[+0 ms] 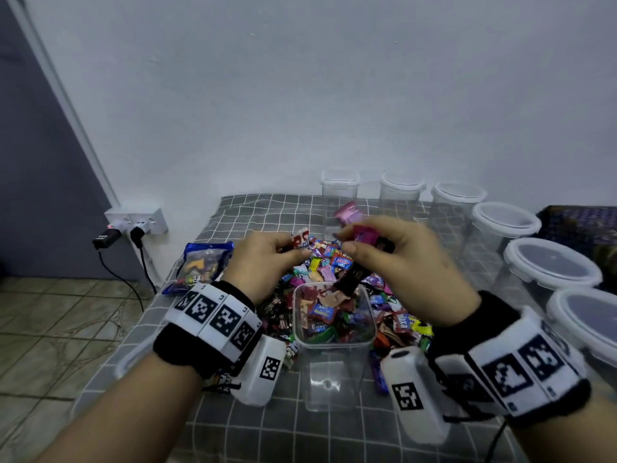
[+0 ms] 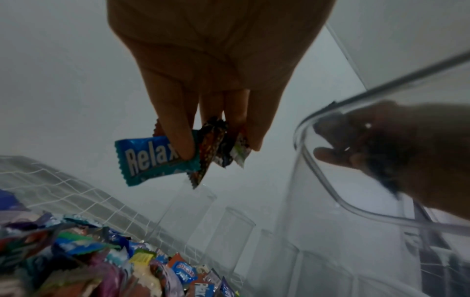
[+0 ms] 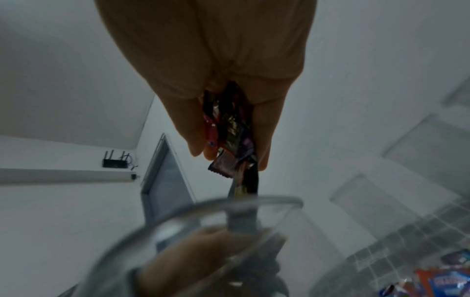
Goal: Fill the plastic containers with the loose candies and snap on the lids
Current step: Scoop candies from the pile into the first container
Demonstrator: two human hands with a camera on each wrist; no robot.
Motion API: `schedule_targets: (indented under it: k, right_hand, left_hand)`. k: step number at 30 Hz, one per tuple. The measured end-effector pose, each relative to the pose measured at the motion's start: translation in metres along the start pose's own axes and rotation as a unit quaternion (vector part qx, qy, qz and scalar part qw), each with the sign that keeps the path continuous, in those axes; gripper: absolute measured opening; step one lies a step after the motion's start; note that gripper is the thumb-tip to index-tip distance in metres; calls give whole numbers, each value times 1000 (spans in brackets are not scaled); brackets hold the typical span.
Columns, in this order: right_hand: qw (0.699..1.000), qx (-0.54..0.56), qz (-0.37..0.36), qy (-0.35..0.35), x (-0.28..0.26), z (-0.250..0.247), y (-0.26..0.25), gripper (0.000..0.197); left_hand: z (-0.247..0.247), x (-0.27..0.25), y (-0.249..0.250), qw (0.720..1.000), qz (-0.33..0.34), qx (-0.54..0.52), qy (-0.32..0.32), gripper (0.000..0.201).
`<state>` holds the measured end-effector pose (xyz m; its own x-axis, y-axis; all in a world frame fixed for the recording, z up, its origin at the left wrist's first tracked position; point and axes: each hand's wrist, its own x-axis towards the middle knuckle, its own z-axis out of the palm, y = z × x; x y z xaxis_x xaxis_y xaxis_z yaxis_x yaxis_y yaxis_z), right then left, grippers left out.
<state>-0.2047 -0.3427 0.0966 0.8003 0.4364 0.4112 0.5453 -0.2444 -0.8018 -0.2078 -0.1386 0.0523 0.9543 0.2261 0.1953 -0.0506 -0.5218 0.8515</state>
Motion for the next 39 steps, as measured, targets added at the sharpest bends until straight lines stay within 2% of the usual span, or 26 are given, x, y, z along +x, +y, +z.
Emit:
schedule_targets:
  k: [2, 5, 10, 13, 15, 19, 24, 32, 34, 36, 37, 39]
  right_hand:
    - [998, -32, -27, -40, -7, 8, -1, 11]
    - [989, -103, -82, -67, -16, 20, 5, 25]
    - [973, -192, -93, -91, -27, 27, 10, 31]
    - [971, -204, -94, -79, -30, 28, 9, 31]
    - [967, -222, -104, -73, -30, 30, 10, 30]
    - [965, -224, -109, -86, -33, 31, 11, 44]
    - [966, -214, -140, -36, -35, 33, 13, 38]
    - [972, -173, -158, 37, -40, 32, 21, 41]
    - [981, -140, -128, 27, -42, 26, 22, 47]
    - [994, -77, -43, -60, -45, 20, 25, 73]
    - [993, -40, 14, -112, -46, 18, 28, 88]
    - [979, 29, 89, -179, -49, 15, 37, 112]
  left_hand:
    - [1, -1, 0, 1000, 0, -9, -7, 14]
    - [5, -4, 2, 999, 2, -33, -8, 23]
    - [9, -7, 4, 998, -9, -61, -10, 6]
    - [11, -7, 5, 996, -8, -85, -11, 33]
    - [12, -6, 4, 996, -1, -92, -6, 39]
    - [10, -7, 6, 998, 8, -67, 14, 15]
    - [10, -9, 6, 997, 3, -67, 23, 10]
    - [10, -13, 6, 996, -1, -90, 13, 26]
    - [9, -14, 7, 996, 0, -94, 13, 32]
    - [8, -14, 7, 995, -2, -99, 19, 39]
    - [7, -15, 9, 995, -1, -99, 21, 36]
    - [6, -18, 14, 994, 4, -101, 27, 17]
